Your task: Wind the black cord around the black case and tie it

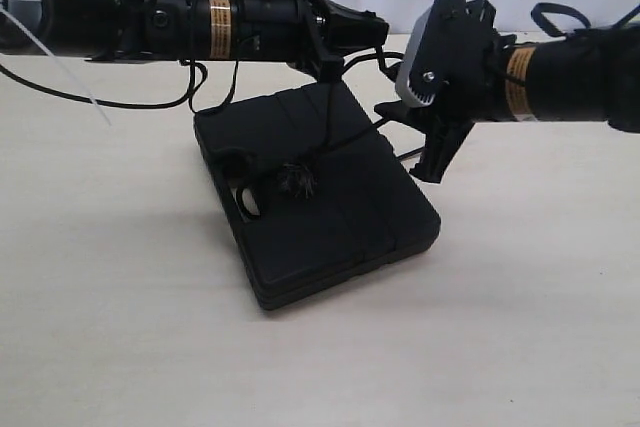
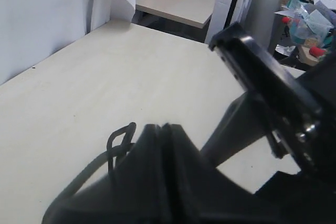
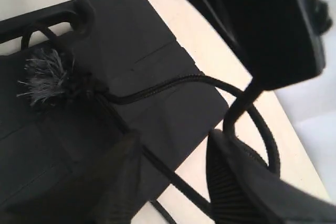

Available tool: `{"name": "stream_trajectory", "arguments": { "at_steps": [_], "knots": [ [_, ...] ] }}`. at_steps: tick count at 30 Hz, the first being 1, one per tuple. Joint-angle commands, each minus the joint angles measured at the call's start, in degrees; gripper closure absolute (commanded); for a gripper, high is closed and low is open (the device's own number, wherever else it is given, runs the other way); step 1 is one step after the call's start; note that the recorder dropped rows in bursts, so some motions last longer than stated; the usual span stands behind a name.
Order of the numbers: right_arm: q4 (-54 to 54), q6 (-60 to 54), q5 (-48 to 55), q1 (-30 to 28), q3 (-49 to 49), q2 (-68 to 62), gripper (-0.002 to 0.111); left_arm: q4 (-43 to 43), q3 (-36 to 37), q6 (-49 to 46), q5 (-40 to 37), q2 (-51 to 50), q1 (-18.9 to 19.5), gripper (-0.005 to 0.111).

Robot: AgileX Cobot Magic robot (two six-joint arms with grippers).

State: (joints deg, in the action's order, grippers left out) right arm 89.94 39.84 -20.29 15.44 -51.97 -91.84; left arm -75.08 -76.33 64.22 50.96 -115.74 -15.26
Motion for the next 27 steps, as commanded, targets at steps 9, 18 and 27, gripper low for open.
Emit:
{"name": "stream_trajectory", "arguments": {
  "at_steps": [9, 18, 27],
  "knots": [
    [-5.7, -0.2, -0.8, 0.0, -4.0, -1.9, 0.07, 0.4, -0.5, -0.1, 0.8, 0.3, 0.2, 0.107],
    [-10.4, -0.2, -2.6, 0.0, -4.0, -4.0, 0.103, 0.4, -0.5, -0.1, 0.8, 0.3, 0.2, 0.107],
    [-15.6, 3.2, -0.4, -0.4, -4.0, -0.9, 0.104, -1.7, -0.5, 0.3, 0.9, 0.3, 0.2, 0.107]
  ]
}}
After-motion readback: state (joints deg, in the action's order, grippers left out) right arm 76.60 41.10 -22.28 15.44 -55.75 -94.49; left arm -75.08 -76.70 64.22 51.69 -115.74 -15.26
